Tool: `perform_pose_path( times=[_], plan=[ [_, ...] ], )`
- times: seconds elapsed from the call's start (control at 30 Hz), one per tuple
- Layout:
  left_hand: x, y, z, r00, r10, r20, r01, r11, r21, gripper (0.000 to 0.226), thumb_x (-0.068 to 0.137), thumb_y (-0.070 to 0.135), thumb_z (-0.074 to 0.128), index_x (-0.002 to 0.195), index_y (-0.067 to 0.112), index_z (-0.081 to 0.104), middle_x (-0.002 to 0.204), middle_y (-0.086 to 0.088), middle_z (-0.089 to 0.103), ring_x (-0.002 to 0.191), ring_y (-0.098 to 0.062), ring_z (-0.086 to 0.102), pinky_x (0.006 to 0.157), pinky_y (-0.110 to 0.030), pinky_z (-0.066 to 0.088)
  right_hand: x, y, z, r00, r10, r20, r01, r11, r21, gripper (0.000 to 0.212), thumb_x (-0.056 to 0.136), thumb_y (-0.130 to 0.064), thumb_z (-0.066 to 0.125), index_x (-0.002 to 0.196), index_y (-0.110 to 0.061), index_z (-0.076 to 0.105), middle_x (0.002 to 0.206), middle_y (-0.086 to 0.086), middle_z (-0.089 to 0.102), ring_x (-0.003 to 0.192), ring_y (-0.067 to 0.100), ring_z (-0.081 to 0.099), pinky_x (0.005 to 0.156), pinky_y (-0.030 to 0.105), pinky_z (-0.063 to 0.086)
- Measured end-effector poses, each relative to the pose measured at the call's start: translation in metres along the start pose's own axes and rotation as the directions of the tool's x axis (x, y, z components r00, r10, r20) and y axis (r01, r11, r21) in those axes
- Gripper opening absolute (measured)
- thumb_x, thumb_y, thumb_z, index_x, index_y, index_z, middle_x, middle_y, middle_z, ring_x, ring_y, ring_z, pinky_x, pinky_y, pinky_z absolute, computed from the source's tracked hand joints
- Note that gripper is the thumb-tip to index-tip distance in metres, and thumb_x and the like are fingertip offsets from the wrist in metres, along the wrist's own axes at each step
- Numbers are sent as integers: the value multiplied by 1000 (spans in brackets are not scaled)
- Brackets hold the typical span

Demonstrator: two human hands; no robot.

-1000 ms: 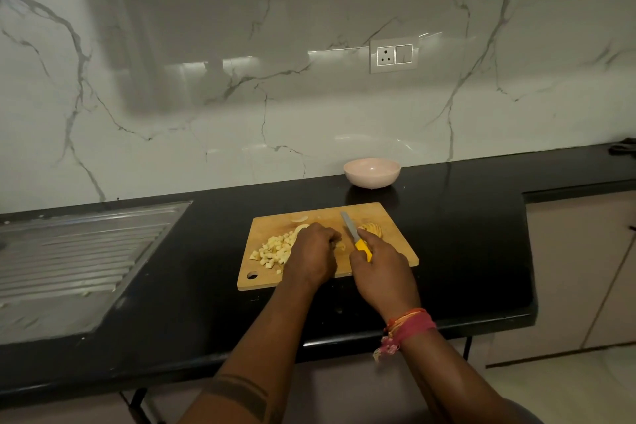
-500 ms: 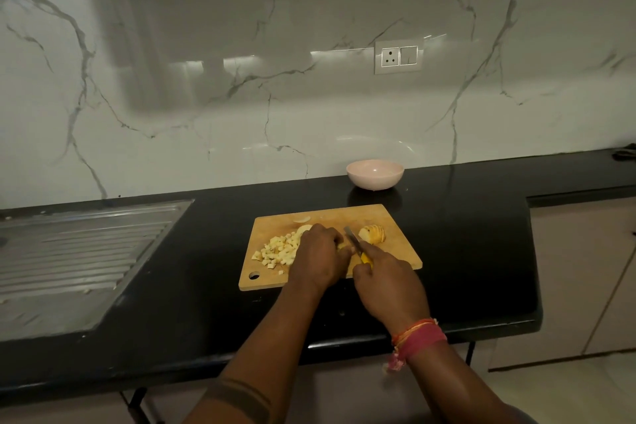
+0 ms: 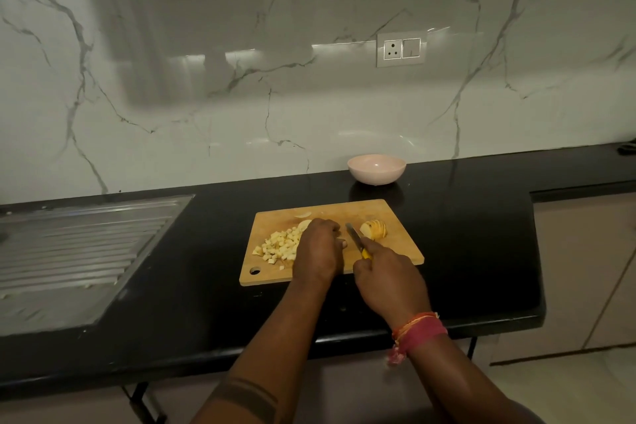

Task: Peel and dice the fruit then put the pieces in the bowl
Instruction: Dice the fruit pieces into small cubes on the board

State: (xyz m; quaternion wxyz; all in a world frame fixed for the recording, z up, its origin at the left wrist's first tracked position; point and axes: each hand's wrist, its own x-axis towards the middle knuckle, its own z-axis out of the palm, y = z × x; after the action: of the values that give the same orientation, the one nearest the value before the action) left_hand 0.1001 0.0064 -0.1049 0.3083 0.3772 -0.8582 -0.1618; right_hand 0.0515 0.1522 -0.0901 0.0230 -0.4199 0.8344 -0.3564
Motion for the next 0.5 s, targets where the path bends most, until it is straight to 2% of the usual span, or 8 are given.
perform_pose_path(
  times=[0.13, 0.2, 0.33, 0.5],
  plan=[
    [-1, 1, -2, 999, -22, 47, 20, 999, 51, 13, 96, 24, 68, 101, 18, 79, 100, -1, 70, 85, -14, 65, 77, -31, 55, -2, -1, 1, 1000, -31, 4, 31, 999, -28, 52, 98, -34, 44, 150, -43, 40, 75, -9, 58, 67, 8, 58, 58, 26, 48],
    [-2, 2, -2, 999, -22, 40, 20, 999, 49, 14, 95, 23, 67, 101, 22, 80, 96, -1, 72, 84, -14, 66, 72, -28, 52, -1, -2, 3, 999, -52, 5, 52, 997, -53, 51, 98, -35, 44, 149, -42, 42, 76, -8, 58, 69, 10, 58, 59, 26, 48],
    [-1, 4, -3, 999, -35, 23, 34, 999, 11, 21, 97, 20, 66, 114, 21, 77, 107, -1, 75, 95, -15, 68, 77, -23, 47, 1, -2, 5, 997, -71, 9, 72, 993, -93, 52, 97, -34, 44, 148, -42, 41, 81, -6, 64, 71, 12, 59, 58, 26, 44],
    [-5, 1, -2, 1000, -9, -6, 9, 1000, -25, 20, 96, 19, 67, 113, 20, 78, 107, -1, 77, 97, -15, 69, 82, -22, 49, 9, -6, 10, 996, -86, 24, 88, 990, -110, 48, 97, -35, 42, 145, -40, 45, 84, -4, 67, 72, 15, 61, 58, 28, 47]
  ],
)
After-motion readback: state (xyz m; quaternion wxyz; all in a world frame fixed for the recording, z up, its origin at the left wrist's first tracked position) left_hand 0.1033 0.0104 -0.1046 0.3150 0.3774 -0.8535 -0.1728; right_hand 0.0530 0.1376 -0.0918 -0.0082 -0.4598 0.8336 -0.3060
